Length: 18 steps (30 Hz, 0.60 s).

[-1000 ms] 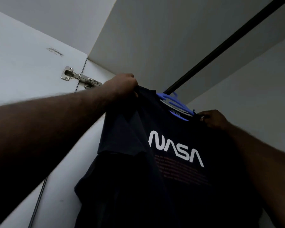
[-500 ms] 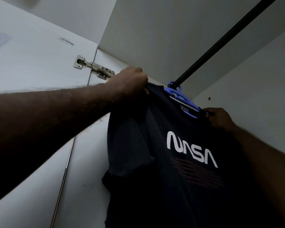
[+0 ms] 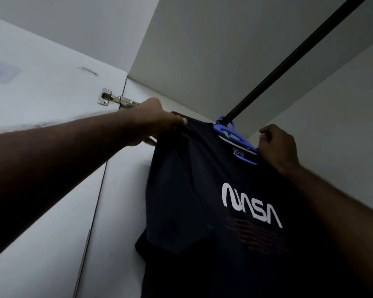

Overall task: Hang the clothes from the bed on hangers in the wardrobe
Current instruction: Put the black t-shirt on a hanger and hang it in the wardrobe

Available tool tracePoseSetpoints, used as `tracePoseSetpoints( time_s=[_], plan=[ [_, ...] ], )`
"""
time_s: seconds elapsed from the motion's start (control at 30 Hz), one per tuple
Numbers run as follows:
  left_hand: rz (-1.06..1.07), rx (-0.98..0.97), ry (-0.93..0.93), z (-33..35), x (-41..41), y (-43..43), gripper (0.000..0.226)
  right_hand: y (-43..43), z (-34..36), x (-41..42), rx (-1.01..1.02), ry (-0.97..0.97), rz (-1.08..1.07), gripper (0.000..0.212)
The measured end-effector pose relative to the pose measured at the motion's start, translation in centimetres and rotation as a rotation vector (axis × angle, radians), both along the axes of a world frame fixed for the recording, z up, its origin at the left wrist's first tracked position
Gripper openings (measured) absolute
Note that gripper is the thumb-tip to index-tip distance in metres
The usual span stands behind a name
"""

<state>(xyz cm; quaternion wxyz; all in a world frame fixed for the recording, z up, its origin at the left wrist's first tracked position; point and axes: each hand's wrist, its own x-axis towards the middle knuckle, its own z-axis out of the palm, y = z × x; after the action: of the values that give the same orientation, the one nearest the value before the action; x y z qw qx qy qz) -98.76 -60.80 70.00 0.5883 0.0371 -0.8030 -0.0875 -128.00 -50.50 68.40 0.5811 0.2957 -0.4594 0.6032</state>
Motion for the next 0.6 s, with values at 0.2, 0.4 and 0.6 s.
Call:
tracePoseSetpoints(
  time_s=[0.2,0.4,0.6],
  plan=[
    [-0.111,0.204,-0.164,-2.0,1.9,-0.8,0.025,-0.5,0.5,8.2,0.201,0.269,-0.029,0.01],
    [-0.074,0.285,-0.1,-2.8,5.2,-0.4,0.023,-2.4,-1.6,13.3,0.425,0.427,-0.024,0.01],
    [0.09,0.324,-0.126,-3.6,8.4,1.2,0.029,-2.9,-4.9,14.7,0.512,0.458,-0.055,0.025]
  ],
)
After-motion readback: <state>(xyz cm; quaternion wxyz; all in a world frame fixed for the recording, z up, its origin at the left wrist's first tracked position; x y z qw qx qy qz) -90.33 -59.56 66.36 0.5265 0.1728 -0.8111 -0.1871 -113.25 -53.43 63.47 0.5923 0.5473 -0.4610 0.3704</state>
